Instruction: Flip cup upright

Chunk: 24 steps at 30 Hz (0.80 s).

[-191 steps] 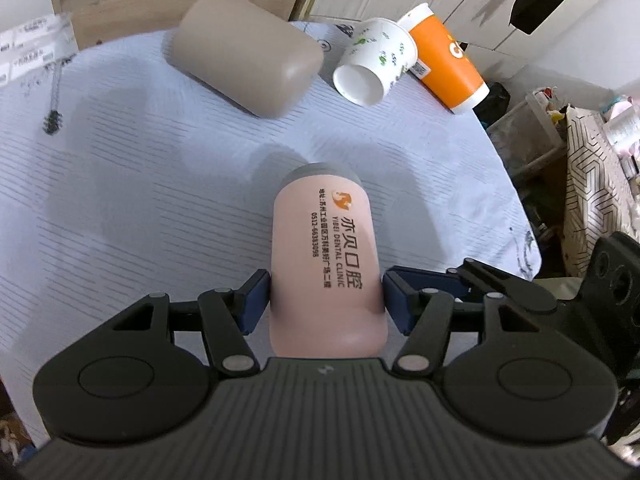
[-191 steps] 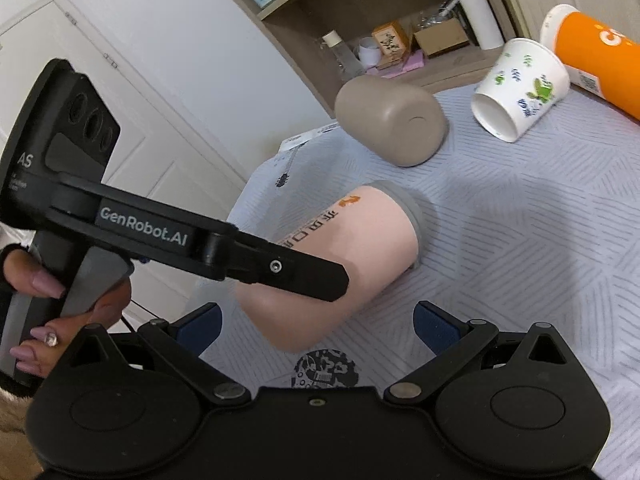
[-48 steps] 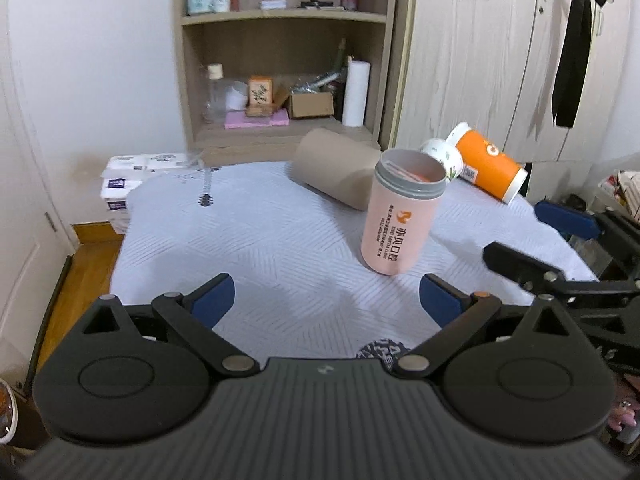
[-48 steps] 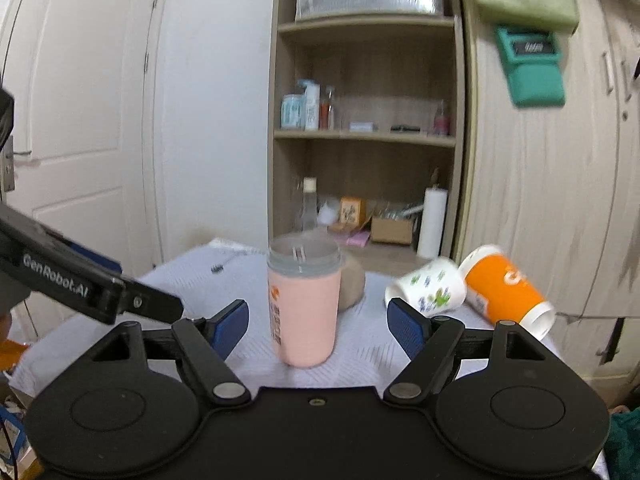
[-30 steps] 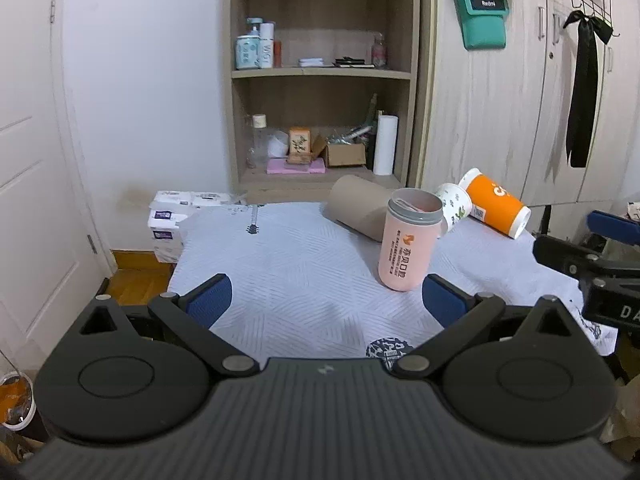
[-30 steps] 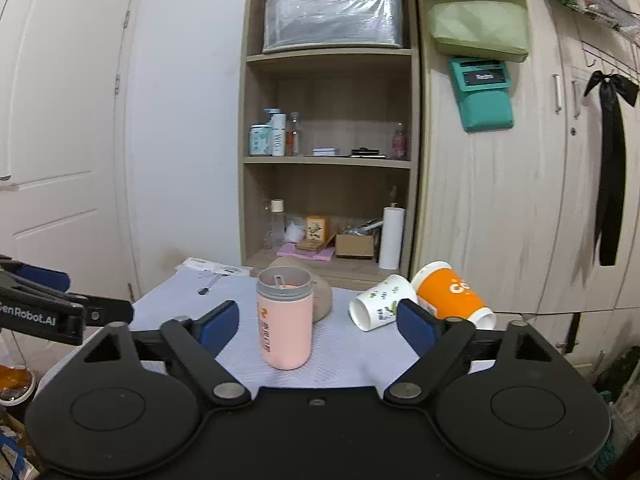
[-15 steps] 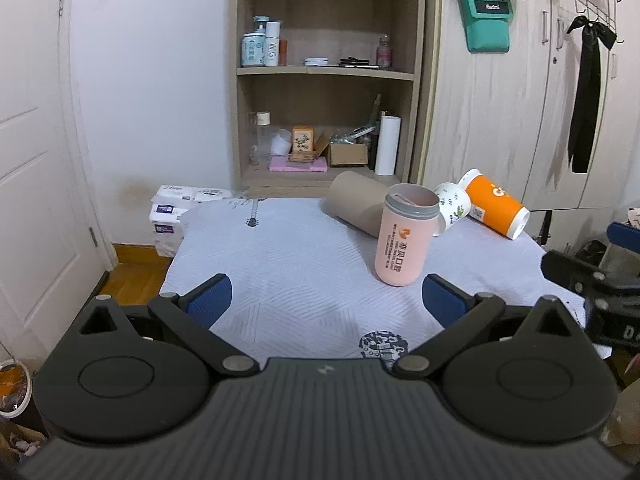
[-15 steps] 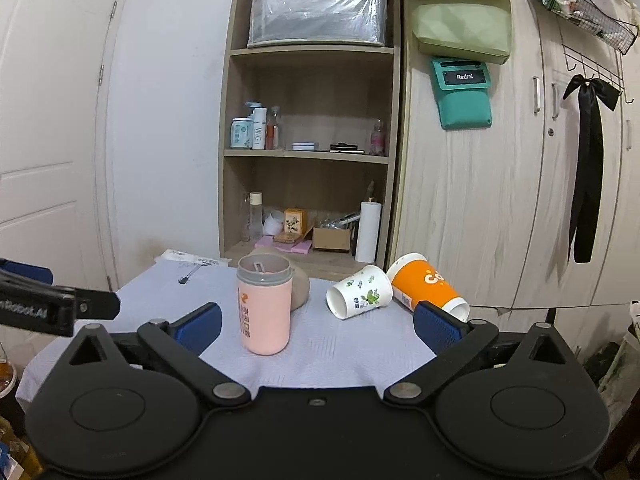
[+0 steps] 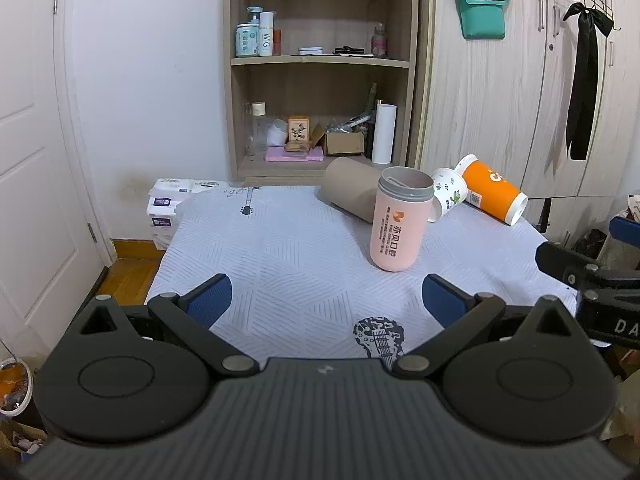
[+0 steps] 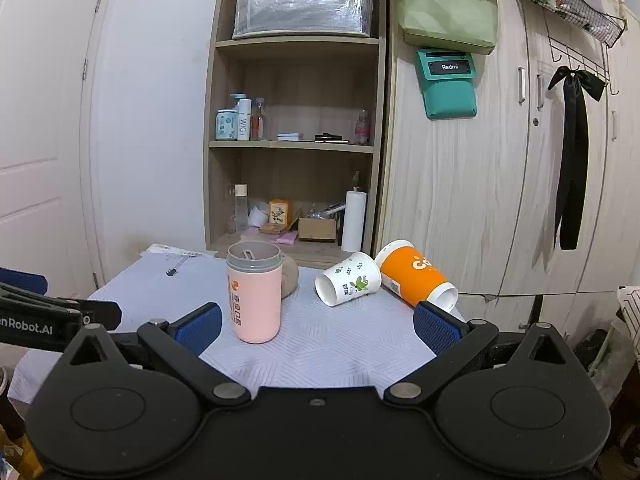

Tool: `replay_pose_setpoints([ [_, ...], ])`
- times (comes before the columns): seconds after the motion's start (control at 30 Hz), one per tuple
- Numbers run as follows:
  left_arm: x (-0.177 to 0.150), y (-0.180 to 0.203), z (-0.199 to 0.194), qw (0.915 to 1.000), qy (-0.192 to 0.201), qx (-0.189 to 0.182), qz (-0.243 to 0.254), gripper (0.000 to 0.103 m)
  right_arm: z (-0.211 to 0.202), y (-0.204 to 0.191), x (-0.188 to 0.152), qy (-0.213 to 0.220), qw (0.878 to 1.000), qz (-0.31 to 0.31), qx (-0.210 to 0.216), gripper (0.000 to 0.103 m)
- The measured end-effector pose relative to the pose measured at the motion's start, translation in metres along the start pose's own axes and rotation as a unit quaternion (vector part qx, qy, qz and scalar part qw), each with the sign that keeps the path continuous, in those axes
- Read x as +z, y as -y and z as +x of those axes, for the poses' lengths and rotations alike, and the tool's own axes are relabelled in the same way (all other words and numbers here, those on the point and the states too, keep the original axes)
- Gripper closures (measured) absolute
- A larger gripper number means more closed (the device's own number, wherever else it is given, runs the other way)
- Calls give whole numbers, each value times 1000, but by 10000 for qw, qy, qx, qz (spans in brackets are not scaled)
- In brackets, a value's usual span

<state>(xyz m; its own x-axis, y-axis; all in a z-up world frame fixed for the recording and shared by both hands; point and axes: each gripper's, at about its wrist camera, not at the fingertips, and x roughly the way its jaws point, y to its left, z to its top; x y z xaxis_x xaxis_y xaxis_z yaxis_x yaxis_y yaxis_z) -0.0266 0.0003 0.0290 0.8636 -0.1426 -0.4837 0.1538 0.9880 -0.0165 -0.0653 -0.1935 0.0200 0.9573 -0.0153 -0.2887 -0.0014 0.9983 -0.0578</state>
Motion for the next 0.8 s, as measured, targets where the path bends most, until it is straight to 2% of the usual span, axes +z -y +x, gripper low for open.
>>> replay_pose_setpoints([
  [0.8,-8,-2,9,9998,-135,95,-102,0,-4,0,-3,28,9999,36,-128,0],
])
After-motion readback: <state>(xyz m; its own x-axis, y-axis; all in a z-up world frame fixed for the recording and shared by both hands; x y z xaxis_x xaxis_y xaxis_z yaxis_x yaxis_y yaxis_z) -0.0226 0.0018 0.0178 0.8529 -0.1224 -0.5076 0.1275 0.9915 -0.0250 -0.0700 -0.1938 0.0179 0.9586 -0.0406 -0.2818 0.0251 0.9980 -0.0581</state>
